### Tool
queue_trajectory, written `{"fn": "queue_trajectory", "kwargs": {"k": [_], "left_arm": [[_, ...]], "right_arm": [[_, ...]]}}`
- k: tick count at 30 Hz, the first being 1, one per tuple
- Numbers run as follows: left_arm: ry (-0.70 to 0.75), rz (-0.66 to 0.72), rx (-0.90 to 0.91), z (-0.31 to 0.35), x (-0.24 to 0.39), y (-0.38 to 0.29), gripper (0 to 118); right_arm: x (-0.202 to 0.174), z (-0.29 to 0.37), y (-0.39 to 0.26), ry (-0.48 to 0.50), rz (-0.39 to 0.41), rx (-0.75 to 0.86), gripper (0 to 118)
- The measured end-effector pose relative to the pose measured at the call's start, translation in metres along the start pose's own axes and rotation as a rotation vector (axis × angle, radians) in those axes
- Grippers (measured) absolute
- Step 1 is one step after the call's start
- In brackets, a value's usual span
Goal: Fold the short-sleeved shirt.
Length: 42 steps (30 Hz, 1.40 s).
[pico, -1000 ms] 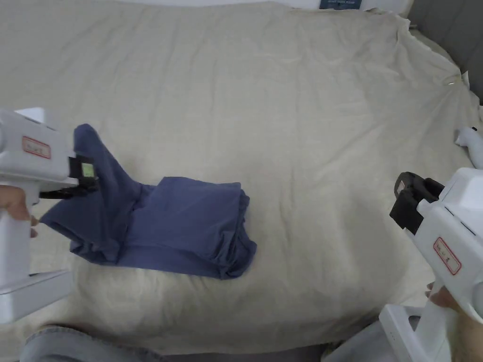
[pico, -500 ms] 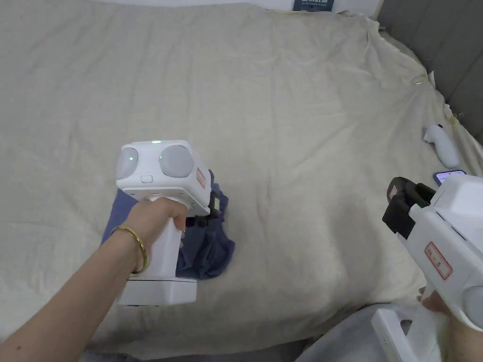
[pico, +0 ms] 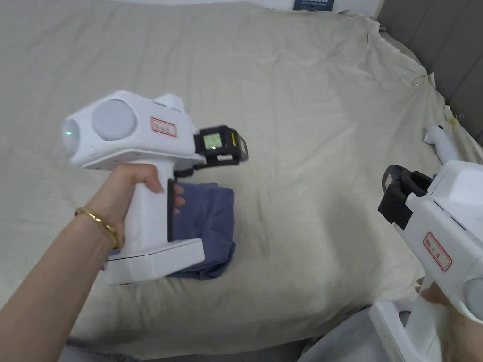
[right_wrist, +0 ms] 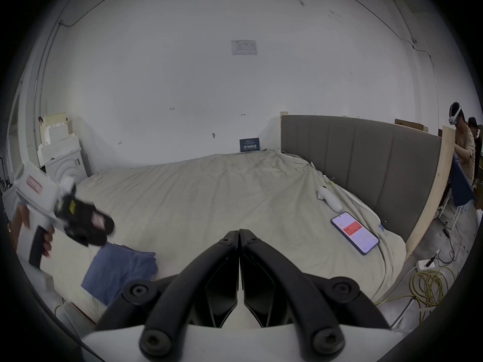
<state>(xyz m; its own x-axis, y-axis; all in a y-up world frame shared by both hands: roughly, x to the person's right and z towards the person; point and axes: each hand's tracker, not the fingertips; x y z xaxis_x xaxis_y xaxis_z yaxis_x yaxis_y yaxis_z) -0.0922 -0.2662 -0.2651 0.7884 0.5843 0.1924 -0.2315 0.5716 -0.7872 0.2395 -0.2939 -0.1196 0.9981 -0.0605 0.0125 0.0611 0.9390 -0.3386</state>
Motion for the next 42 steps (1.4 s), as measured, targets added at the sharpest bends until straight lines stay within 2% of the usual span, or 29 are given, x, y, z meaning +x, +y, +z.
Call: {"fn": "queue_trajectory", "kwargs": {"k": [1, 2, 3, 4, 5, 7, 8, 11, 15, 19, 24, 29, 31, 33, 34, 37, 38, 39, 42], "left_arm": [[0.027, -0.021, 0.08, 0.006, -0.019, 0.012, 94], [0.054, -0.057, 0.166, 0.019, -0.024, 0.012, 84], [0.122, -0.124, 0.262, 0.03, -0.029, 0.008, 69], [0.22, -0.189, 0.329, 0.038, -0.031, 0.005, 39], [0.313, -0.238, 0.38, 0.049, -0.019, -0.01, 19], [0.495, -0.298, 0.461, 0.055, -0.028, -0.022, 0], [0.528, -0.304, 0.495, 0.06, -0.034, -0.027, 0], [0.497, -0.273, 0.53, 0.075, -0.034, -0.054, 0], [0.627, -0.374, 0.606, 0.069, -0.047, -0.083, 0], [0.608, -0.359, 0.61, 0.072, -0.05, -0.098, 0], [0.609, -0.358, 0.627, 0.078, -0.055, -0.105, 0], [0.601, -0.343, 0.618, 0.08, -0.064, -0.105, 0], [0.599, -0.344, 0.609, 0.079, -0.066, -0.106, 0], [0.594, -0.346, 0.605, 0.079, -0.065, -0.107, 0], [0.591, -0.344, 0.601, 0.079, -0.065, -0.107, 0], [0.575, -0.337, 0.59, 0.079, -0.069, -0.103, 0], [0.55, -0.325, 0.575, 0.078, -0.072, -0.098, 6], [0.517, -0.3, 0.548, 0.079, -0.075, -0.091, 17], [0.402, -0.194, 0.452, 0.08, -0.089, -0.059, 105]], "right_arm": [[-0.005, -0.002, 0.003, 0.014, 0.002, 0.005, 0], [-0.011, -0.004, 0.006, 0.029, 0.006, 0.011, 0], [-0.018, -0.006, 0.008, 0.051, 0.01, 0.02, 0], [-0.025, -0.008, 0.011, 0.073, 0.013, 0.027, 0], [-0.032, -0.011, 0.014, 0.095, 0.017, 0.034, 0], [-0.051, -0.017, 0.02, 0.141, 0.03, 0.052, 0], [-0.06, -0.02, 0.023, 0.163, 0.037, 0.061, 0], [-0.087, -0.035, 0.029, 0.217, 0.054, 0.077, 0], [-0.127, -0.06, 0.023, 0.255, 0.048, 0.088, 0], [-0.165, -0.09, -0.004, 0.3, 0.041, 0.016, 0], [-0.209, -0.116, -0.061, 0.299, 0.13, -0.117, 0], [-0.228, -0.123, -0.113, 0.316, 0.182, -0.288, 0], [-0.231, -0.127, -0.133, 0.29, 0.214, -0.36, 0], [-0.234, -0.13, -0.149, 0.278, 0.277, -0.353, 0], [-0.235, -0.126, -0.149, 0.28, 0.28, -0.305, 0], [-0.234, -0.13, -0.14, 0.276, 0.266, -0.343, 0], [-0.232, -0.132, -0.14, 0.28, 0.243, -0.353, 0], [-0.23, -0.131, -0.137, 0.288, 0.228, -0.359, 0], [-0.23, -0.129, -0.135, 0.297, 0.238, -0.36, 0]]}}
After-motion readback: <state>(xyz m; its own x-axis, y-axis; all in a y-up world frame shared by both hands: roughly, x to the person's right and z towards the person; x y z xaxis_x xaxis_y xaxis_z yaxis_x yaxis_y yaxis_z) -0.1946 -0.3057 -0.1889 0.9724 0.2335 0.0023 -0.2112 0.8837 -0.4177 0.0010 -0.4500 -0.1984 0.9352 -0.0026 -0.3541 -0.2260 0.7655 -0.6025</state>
